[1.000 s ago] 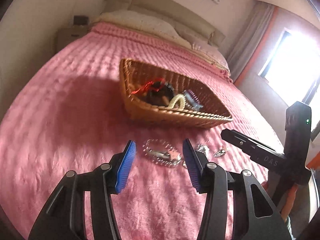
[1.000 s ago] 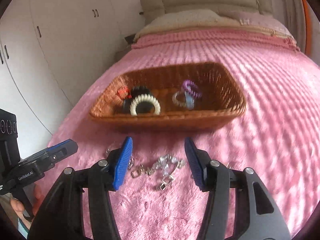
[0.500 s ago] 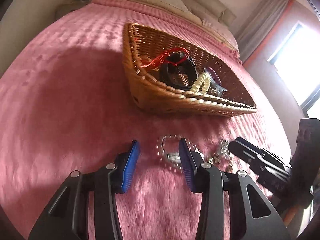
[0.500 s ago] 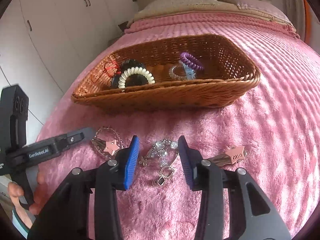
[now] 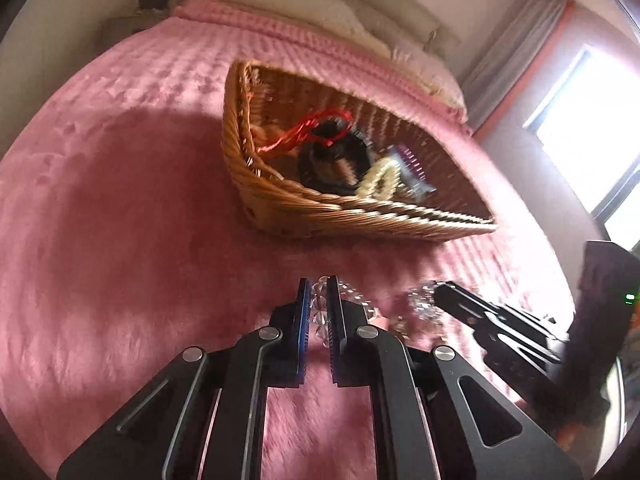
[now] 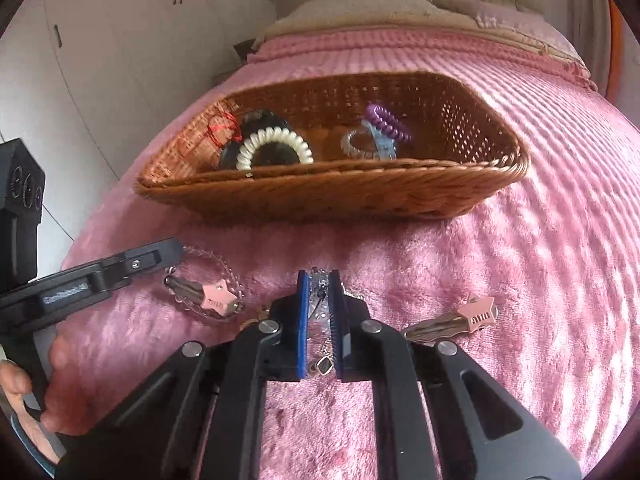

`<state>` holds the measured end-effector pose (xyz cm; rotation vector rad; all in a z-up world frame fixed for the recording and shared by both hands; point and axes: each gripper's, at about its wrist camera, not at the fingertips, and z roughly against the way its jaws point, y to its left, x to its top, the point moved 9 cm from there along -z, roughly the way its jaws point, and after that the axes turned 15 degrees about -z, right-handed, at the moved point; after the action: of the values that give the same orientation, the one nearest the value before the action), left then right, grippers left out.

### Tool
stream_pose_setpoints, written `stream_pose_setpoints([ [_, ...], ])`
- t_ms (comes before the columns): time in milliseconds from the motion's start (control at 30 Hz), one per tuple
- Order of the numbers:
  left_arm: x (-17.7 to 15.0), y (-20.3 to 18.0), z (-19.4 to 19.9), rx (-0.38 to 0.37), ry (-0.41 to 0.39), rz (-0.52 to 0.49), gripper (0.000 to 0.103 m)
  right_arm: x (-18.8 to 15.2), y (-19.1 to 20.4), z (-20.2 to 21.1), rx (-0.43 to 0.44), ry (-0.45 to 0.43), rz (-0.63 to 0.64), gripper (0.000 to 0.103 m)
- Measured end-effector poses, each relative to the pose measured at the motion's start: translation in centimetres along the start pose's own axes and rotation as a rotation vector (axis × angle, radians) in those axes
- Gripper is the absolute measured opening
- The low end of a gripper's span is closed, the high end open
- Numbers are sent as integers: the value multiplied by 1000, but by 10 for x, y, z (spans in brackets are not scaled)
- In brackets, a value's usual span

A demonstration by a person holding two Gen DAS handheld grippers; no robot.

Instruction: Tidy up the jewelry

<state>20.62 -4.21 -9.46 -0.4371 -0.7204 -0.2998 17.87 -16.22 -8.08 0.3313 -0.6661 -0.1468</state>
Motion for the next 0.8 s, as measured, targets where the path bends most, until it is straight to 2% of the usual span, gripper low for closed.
stream_pose_setpoints([
  [100, -4, -6, 20, -25, -36, 21, 6, -1, -1, 12, 36, -22, -10, 8],
  [267, -22, -12, 59, -19, -96, 48, 6, 3, 5, 44, 106, -87, -13, 8],
  [367, -40, -16, 82, -93, -131, 93, 6, -4, 12, 60, 145, -88, -7, 8],
  [467, -62, -19, 89, -144, -124, 121, 6, -14, 16, 71, 163, -75, -1, 8],
  [633, -107, 8, 88, -75, -48, 199, 6, -40, 21, 68, 177, 0, -2, 8],
  [800, -126, 18, 92, 2, 5, 222, 6, -57, 20, 73, 174, 21, -10, 8],
])
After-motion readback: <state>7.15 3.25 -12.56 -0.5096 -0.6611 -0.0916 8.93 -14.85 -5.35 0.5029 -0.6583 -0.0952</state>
